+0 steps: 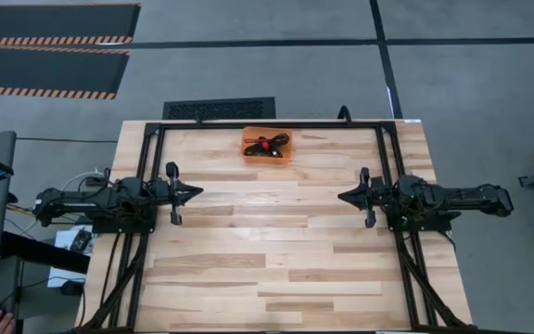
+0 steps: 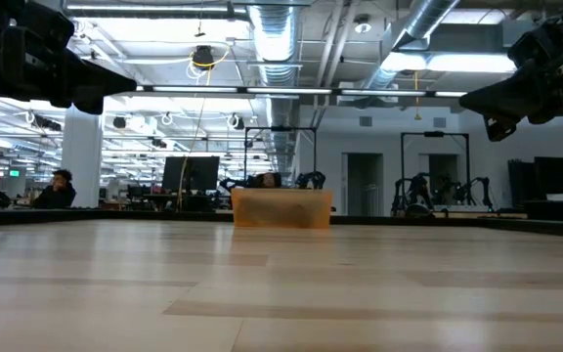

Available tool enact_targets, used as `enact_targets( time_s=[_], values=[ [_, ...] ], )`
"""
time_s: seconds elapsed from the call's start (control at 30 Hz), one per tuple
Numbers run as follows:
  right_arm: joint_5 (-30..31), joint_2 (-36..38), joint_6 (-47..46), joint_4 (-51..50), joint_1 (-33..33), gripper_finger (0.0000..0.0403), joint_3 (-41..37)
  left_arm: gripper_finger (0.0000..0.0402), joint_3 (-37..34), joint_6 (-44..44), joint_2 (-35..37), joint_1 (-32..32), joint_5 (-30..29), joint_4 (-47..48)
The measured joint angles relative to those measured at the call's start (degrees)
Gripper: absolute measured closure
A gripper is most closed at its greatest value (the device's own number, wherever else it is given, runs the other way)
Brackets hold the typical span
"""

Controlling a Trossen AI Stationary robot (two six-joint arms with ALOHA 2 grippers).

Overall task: Pick and place USB-C Cables
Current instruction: Return to Home Position

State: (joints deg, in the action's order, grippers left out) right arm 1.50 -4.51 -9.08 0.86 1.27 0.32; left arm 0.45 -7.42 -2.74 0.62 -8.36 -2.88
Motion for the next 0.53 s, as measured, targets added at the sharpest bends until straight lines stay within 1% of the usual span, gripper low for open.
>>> enact_targets(
  time_s=[0.53],
  values=[
    [0.00, 0.00, 0.00, 0.00, -0.01, 0.0370, 0.00, 0.0401, 0.01, -0.28, 0.00, 0.00, 0.00, 0.01]
  ],
)
